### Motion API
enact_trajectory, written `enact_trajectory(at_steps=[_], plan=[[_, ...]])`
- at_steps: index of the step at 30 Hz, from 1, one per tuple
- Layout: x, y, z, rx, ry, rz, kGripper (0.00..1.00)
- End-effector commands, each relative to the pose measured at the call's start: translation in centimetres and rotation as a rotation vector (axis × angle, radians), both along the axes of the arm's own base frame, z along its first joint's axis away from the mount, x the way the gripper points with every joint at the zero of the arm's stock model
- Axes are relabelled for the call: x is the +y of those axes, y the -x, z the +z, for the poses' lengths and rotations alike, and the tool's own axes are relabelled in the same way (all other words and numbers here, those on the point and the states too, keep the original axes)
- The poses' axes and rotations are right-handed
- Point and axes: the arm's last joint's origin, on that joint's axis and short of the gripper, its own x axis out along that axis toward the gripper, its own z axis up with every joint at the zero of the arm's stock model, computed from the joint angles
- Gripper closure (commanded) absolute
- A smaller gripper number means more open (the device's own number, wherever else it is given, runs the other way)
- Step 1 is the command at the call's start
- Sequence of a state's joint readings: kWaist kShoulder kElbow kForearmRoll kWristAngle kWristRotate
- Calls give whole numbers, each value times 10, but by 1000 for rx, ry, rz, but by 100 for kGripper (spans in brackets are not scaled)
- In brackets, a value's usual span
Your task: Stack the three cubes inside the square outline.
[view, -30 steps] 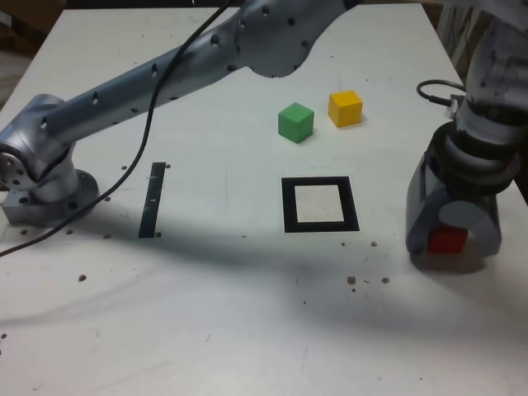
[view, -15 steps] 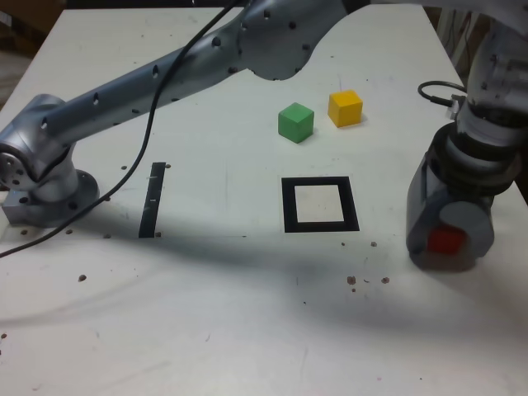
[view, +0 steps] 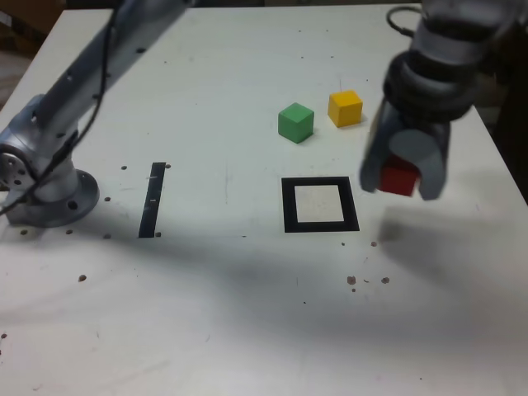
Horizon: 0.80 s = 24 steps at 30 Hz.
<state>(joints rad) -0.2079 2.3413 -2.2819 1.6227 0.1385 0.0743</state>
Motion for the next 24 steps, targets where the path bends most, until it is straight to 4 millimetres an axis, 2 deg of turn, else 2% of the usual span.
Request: enact_trajectory(at_steps=[1, 8, 12, 24], plan=[[11, 17, 4, 45, -19, 10, 81], [30, 50, -3, 87, -36, 69, 81], [39, 64, -18, 112, -42, 107, 81], [50, 74, -55, 116, 3, 154, 81]])
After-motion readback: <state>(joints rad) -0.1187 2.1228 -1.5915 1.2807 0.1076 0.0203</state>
